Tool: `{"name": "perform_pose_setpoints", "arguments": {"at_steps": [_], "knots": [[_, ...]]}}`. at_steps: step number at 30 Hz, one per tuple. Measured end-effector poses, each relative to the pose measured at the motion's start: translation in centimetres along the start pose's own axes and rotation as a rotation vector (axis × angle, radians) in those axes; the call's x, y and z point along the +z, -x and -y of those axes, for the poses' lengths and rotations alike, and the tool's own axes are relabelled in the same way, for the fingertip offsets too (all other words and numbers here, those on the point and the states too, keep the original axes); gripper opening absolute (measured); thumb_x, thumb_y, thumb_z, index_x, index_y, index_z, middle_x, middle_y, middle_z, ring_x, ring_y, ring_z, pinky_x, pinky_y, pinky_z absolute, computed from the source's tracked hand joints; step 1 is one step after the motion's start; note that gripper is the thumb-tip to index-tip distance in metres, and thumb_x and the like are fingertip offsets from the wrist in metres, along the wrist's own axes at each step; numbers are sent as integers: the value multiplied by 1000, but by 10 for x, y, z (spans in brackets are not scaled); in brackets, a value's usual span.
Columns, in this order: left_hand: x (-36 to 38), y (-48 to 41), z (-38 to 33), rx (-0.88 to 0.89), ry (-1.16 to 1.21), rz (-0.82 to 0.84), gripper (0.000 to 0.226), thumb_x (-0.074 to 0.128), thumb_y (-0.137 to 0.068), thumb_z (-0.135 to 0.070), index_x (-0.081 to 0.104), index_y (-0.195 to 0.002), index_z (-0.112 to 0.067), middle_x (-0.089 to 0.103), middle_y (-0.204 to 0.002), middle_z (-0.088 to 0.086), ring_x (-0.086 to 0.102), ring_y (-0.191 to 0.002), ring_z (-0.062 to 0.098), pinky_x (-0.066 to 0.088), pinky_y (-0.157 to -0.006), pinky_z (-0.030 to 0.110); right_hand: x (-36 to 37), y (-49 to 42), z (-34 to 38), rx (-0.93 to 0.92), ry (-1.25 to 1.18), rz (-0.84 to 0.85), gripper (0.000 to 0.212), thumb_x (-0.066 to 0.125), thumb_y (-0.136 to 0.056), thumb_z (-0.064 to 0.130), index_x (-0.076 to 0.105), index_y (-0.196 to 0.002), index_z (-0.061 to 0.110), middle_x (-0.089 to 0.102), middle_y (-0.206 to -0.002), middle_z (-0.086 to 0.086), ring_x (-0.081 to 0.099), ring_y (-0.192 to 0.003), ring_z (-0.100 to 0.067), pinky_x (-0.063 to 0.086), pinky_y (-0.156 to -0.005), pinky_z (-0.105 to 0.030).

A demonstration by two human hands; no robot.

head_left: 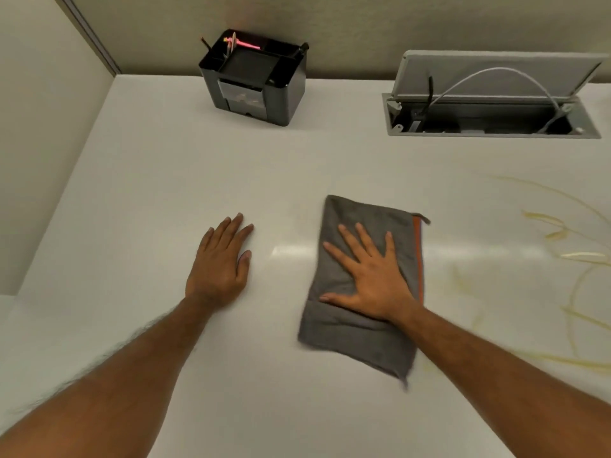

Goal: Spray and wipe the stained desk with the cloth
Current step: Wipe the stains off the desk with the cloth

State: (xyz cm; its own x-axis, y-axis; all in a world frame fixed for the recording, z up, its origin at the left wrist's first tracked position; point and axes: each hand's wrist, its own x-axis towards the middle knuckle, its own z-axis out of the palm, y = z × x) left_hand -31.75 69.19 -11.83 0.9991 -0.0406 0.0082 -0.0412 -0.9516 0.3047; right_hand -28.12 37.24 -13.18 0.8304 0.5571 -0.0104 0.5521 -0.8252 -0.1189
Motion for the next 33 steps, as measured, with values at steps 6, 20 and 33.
{"name": "perform_pose_setpoints", "arguments": {"at_steps": [6,20,33], "knots": [[4,0,3,12,6,-30,54,31,-96,-35,36,-150,-25,26,-161,-4,22,-149,17,13,-122,40,-22,-31,-69,342,-26,79,104,23,-63,103,-1,-151,54,-8,-167,8,-14,-153,-22,-8,-112,-73],[-3,1,-5,-6,-27,-2,57,27,-95,-37,36,-150,-23,25,-162,-2,22,-149,20,15,-122,41,-6,-18,-7,160,-53,-17,89,21,-77,93,16,-153,47,6,-167,9,-1,-154,-23,1,-115,-70],[1,-2,-10,1,-81,22,62,24,-94,-36,37,-149,-11,26,-161,9,22,-149,29,14,-120,47,-20,-42,-30,323,-26,106,100,10,-70,95,6,-156,43,-6,-167,1,-10,-153,-32,-5,-110,-75]]}}
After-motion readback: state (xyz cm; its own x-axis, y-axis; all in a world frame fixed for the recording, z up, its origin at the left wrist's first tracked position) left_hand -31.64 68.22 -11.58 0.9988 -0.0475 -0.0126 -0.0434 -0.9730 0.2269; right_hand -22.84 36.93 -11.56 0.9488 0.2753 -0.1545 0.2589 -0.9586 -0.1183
